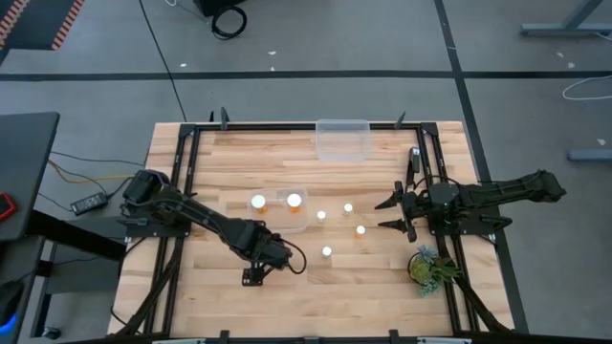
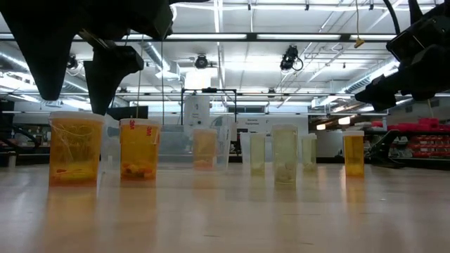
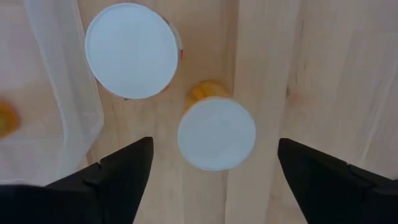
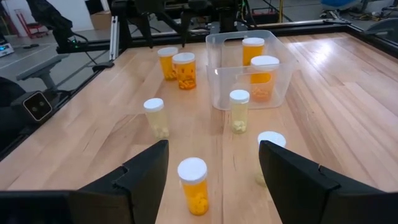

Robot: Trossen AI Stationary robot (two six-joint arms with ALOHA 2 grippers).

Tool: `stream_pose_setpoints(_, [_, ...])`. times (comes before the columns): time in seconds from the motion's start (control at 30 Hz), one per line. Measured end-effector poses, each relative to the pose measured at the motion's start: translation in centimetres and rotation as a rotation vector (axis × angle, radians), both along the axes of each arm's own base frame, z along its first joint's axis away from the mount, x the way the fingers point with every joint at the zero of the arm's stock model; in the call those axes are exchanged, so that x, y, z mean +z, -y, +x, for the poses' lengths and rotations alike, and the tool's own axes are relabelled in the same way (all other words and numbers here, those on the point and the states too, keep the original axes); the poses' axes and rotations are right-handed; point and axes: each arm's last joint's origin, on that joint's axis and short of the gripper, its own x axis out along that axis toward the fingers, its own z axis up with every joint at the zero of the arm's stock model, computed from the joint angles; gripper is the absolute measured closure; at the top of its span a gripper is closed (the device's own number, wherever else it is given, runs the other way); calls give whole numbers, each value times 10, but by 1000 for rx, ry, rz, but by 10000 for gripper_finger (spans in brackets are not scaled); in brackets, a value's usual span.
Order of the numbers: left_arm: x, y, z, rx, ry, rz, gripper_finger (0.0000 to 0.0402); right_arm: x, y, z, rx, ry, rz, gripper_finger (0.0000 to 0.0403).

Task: Pick and place medicine bottles into bin by pill shape (circle, oval)
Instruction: Put the large orange pill bottle into the bottom transparent bin

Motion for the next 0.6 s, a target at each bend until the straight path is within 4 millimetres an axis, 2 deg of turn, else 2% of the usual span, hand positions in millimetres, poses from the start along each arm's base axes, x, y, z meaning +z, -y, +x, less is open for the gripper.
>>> stream_pose_setpoints(0.27, [-13, 11, 1, -34, -14, 36, 53, 0, 0, 0, 0, -2, 0, 146])
stream_pose_setpoints(0.6, [-30, 12, 6, -34, -38, 114, 53, 0, 0, 0, 0, -2, 0, 146])
